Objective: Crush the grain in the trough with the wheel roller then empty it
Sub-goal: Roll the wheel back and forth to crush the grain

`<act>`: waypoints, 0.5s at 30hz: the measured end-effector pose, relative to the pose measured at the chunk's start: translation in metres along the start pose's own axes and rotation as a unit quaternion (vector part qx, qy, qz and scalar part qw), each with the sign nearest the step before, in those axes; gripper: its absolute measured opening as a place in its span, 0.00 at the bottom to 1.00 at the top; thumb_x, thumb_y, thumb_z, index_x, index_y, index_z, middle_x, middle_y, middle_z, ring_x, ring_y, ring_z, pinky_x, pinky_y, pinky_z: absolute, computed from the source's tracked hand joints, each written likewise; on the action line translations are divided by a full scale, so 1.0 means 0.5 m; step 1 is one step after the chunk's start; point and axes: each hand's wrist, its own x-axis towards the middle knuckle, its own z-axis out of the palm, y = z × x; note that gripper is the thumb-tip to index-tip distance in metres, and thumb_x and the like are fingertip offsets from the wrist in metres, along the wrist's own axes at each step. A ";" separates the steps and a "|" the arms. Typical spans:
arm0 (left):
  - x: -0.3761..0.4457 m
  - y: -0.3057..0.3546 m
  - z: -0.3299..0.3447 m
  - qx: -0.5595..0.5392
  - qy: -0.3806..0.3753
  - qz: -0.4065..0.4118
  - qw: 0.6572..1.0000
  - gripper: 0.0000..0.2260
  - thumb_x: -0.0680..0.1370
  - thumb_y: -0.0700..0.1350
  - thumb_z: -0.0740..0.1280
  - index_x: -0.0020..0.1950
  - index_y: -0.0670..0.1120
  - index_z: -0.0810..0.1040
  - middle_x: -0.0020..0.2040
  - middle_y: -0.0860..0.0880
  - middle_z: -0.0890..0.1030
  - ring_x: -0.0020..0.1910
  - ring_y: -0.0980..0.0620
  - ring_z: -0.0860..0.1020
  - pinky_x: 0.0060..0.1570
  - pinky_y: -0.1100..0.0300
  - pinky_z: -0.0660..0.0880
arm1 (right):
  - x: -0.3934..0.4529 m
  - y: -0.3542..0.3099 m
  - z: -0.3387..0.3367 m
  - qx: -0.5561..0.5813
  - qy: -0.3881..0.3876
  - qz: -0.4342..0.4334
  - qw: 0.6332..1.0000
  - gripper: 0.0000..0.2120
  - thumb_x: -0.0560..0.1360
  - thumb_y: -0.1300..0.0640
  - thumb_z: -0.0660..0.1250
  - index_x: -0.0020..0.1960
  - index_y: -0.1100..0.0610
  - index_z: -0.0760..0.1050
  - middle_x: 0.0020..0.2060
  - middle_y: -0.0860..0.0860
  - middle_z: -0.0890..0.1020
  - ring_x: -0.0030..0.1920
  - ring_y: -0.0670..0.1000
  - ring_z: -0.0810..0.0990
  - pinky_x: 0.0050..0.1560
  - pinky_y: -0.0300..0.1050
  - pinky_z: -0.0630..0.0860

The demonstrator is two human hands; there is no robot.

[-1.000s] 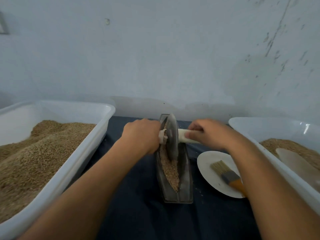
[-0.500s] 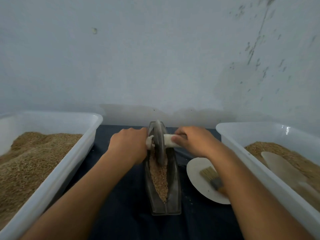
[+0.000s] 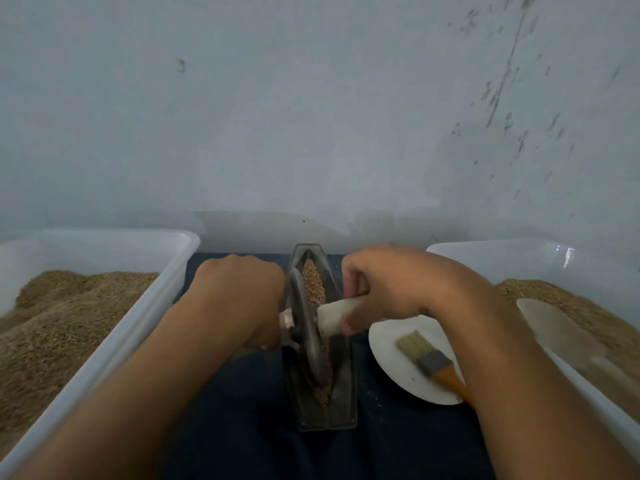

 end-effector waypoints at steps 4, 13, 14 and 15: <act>0.016 -0.003 0.015 -0.027 0.018 0.006 0.999 0.13 0.70 0.60 0.71 0.47 0.55 0.76 0.40 0.55 0.76 0.40 0.52 0.75 0.40 0.56 0.70 | 0.018 0.024 0.014 0.022 -0.002 0.014 1.000 0.17 0.64 0.35 0.75 0.43 0.43 0.76 0.41 0.40 0.79 0.41 0.41 0.77 0.35 0.42 0.71; 0.098 0.010 0.112 -0.134 0.082 -0.045 0.987 0.09 0.79 0.45 0.62 0.58 0.51 0.69 0.51 0.49 0.78 0.44 0.46 0.72 0.50 0.44 0.76 | 0.100 0.073 0.106 0.047 0.171 0.057 0.983 0.17 0.77 0.35 0.60 0.56 0.44 0.78 0.47 0.44 0.81 0.44 0.46 0.77 0.46 0.48 0.73; 0.103 0.012 0.122 -0.131 0.105 -0.043 0.985 0.10 0.79 0.45 0.62 0.59 0.51 0.69 0.53 0.49 0.78 0.44 0.47 0.73 0.51 0.47 0.74 | 0.109 0.072 0.117 0.023 0.209 0.056 0.976 0.18 0.78 0.36 0.58 0.57 0.44 0.78 0.48 0.45 0.82 0.45 0.48 0.77 0.50 0.50 0.72; 0.108 0.013 0.130 -0.128 0.133 -0.036 0.982 0.11 0.79 0.45 0.62 0.61 0.51 0.70 0.55 0.50 0.78 0.47 0.48 0.74 0.51 0.51 0.72 | 0.116 0.069 0.127 0.005 0.236 0.057 0.970 0.18 0.79 0.36 0.56 0.58 0.44 0.77 0.49 0.45 0.82 0.47 0.50 0.78 0.55 0.52 0.70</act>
